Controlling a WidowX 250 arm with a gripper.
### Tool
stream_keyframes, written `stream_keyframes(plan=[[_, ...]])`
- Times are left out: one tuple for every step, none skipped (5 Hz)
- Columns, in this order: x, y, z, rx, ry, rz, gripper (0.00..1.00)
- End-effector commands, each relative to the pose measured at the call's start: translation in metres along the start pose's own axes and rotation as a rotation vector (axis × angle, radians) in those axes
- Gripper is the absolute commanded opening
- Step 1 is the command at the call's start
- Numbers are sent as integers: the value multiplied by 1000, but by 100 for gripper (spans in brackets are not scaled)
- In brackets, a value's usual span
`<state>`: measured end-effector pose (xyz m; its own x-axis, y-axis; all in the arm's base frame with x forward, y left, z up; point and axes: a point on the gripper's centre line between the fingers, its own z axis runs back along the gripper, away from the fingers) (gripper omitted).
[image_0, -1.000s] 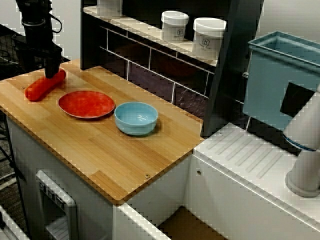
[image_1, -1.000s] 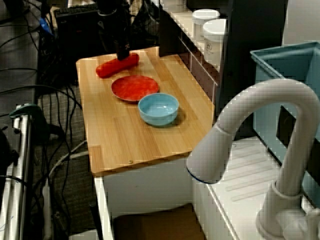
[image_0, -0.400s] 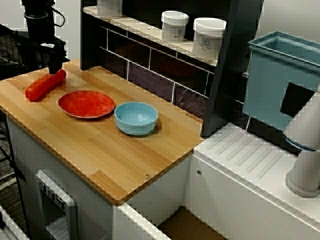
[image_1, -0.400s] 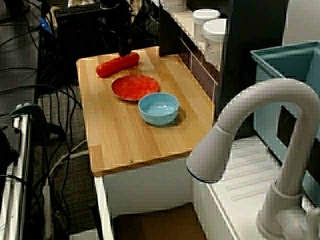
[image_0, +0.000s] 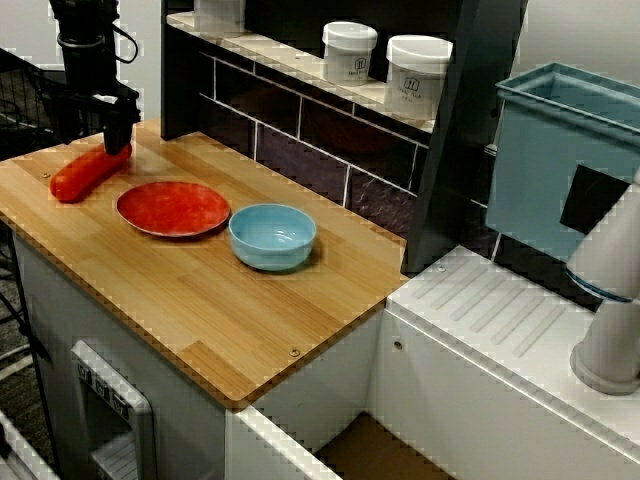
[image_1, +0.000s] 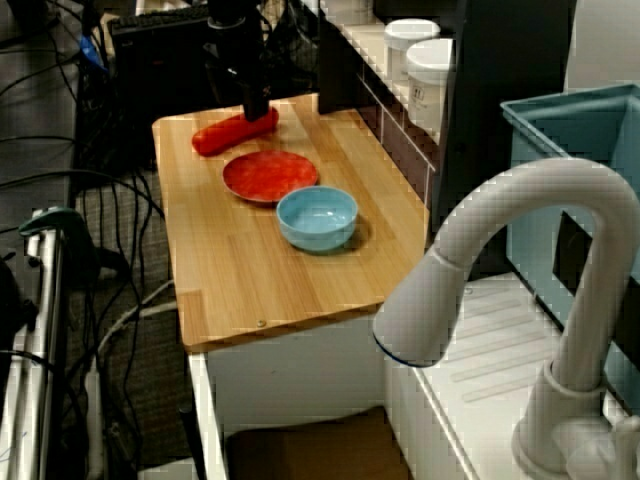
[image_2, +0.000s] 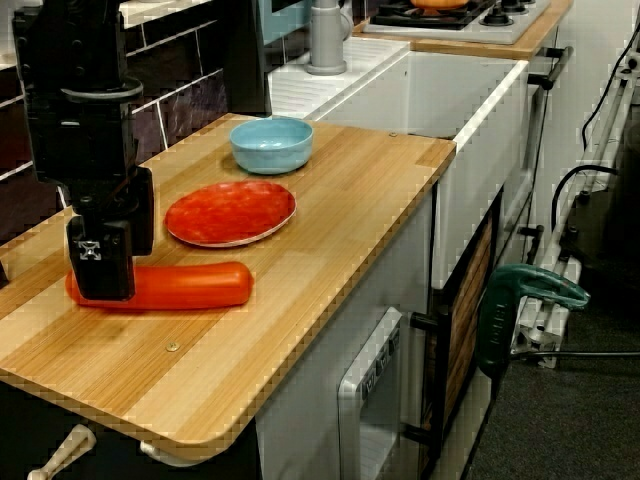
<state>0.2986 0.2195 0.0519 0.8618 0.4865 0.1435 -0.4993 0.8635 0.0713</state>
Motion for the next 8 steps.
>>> stream_keyframes(plan=[[3,2,-8,50,-21,13,100],[3,3,-10,27,1,4,100],[2,6,-8,28,7,8,0],[0,9,-5,25,3,3,0],[-3,12,9,12,8,-12,0],[-18,9,36,-19,12,-61,0],[-33,5,62,-36,-24,-87,0],[-43,-5,78,-35,-59,-112,0]])
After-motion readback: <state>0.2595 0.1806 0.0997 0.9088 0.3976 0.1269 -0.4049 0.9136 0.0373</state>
